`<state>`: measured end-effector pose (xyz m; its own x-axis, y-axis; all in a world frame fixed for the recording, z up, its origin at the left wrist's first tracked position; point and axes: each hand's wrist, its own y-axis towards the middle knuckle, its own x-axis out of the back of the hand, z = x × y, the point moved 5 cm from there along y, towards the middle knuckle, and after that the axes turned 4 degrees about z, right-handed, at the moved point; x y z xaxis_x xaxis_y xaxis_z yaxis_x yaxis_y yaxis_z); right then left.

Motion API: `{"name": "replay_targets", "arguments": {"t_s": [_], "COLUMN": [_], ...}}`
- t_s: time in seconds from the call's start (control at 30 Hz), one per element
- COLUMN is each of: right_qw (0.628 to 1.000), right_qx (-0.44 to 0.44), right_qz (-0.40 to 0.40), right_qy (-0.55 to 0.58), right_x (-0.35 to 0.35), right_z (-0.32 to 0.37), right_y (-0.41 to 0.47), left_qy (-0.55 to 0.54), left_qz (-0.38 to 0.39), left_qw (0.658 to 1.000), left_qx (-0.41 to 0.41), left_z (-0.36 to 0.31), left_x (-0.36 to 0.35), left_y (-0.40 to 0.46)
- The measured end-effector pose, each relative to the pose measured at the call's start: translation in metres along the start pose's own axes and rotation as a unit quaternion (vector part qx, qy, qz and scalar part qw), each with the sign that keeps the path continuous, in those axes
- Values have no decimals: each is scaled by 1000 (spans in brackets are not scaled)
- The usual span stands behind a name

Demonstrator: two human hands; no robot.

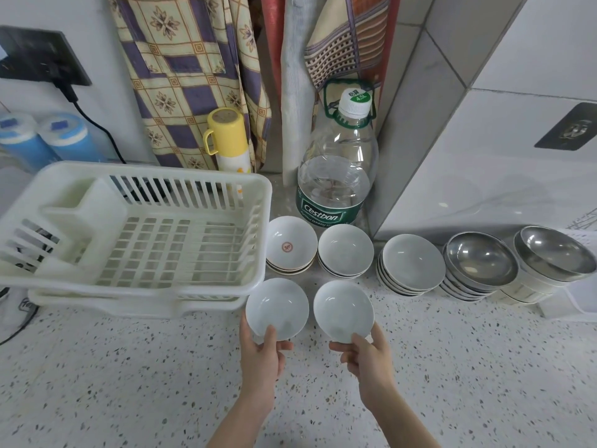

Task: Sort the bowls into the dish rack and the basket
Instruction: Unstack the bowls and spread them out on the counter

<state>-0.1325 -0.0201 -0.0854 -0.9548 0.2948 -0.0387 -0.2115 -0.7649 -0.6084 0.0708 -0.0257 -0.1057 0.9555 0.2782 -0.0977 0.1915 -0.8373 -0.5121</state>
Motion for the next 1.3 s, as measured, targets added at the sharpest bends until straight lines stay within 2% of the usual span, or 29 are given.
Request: {"name": "replay_targets", "arguments": {"t_s": [0.53,0.97,1.13,1.2,1.3], "right_qw": [999,999,997,995,965], "right_qx": [-32,-37,-59,-16,94], "right_qz": [11,10,18,-32,-180], "right_qy": [6,-25,-48,-91,-167], "right_x": [1,3,6,15,40], "right_z": [-3,-3,-1,3,20], "right_y": [6,9,5,-1,-16], "left_qy": [-14,-52,-30,26,164], "left_qz": [35,46,57,56,-9], "left_qw": [998,995,992,992,986], "left_qx": [55,78,113,106,24], "left_z": [-5,-6,-5,-5,-7], "left_x": [-4,-6,-1,8,31], "left_y": [1,-2,-6,-11,-23]}}
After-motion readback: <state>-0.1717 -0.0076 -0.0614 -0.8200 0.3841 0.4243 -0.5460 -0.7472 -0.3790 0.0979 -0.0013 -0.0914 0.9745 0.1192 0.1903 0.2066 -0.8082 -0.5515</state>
